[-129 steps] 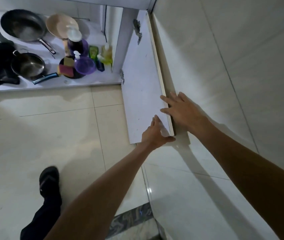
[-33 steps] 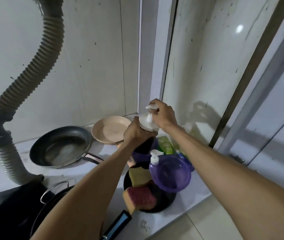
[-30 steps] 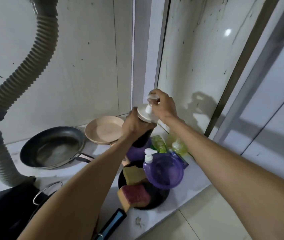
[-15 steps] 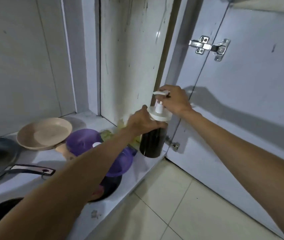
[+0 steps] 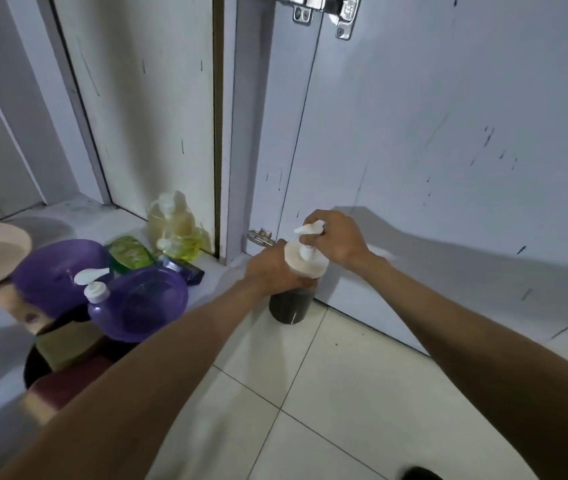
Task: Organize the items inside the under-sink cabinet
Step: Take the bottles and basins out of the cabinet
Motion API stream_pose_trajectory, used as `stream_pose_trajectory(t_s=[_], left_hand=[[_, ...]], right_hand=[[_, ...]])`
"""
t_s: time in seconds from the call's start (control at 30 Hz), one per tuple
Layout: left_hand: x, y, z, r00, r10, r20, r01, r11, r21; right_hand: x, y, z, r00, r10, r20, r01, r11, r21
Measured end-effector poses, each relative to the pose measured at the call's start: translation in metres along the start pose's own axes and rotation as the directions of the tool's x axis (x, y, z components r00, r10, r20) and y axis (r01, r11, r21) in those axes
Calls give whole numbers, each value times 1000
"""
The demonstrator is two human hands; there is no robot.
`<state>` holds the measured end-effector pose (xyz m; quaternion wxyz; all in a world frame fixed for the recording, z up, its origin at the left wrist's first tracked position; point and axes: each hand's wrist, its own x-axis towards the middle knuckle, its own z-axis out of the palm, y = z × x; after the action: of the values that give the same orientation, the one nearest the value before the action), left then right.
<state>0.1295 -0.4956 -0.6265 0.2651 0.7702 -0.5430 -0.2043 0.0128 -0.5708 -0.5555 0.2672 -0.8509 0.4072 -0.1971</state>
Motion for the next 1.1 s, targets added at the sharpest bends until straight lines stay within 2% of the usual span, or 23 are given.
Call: stream_pose_trajectory(t_s=[0.17, 0.27, 0.4, 0.5, 0.63, 0.77, 0.93, 1.03, 1.1], left_hand=[[11, -8, 28, 996, -81, 21, 83, 991, -102], [27, -26, 45, 997, -80, 16, 82, 980, -180], [9, -11, 14, 997, -8, 75, 22, 981, -193], [4, -26, -9, 996, -7, 91, 15, 997, -78], [-2, -59, -49, 999, -42, -14, 43, 996, 80], [-12, -100, -97, 975, -146, -170, 168, 978, 124], [-23, -153, -151, 925, -254, -281, 306, 939, 158], [-25, -182, -175, 913, -327, -243, 381, 896, 229], [-26, -195, -182, 919, -339, -201, 391, 851, 352]], right_hand=[[5, 22, 15, 999, 34, 26, -33, 999, -35], [9, 27, 13, 998, 52, 28, -52, 998, -25], [24, 15, 7, 976, 82, 202, -56, 990, -127], [37, -12, 6, 957, 45, 288, 21, 975, -221], [50, -53, 24, 956, -91, 279, 164, 954, -251], [62, -92, 57, 930, -230, 286, 294, 934, -202], [81, -135, 108, 890, -339, 306, 407, 892, -197], [95, -155, 137, 864, -396, 310, 472, 851, -231], [107, -162, 154, 849, -406, 337, 501, 821, -273]])
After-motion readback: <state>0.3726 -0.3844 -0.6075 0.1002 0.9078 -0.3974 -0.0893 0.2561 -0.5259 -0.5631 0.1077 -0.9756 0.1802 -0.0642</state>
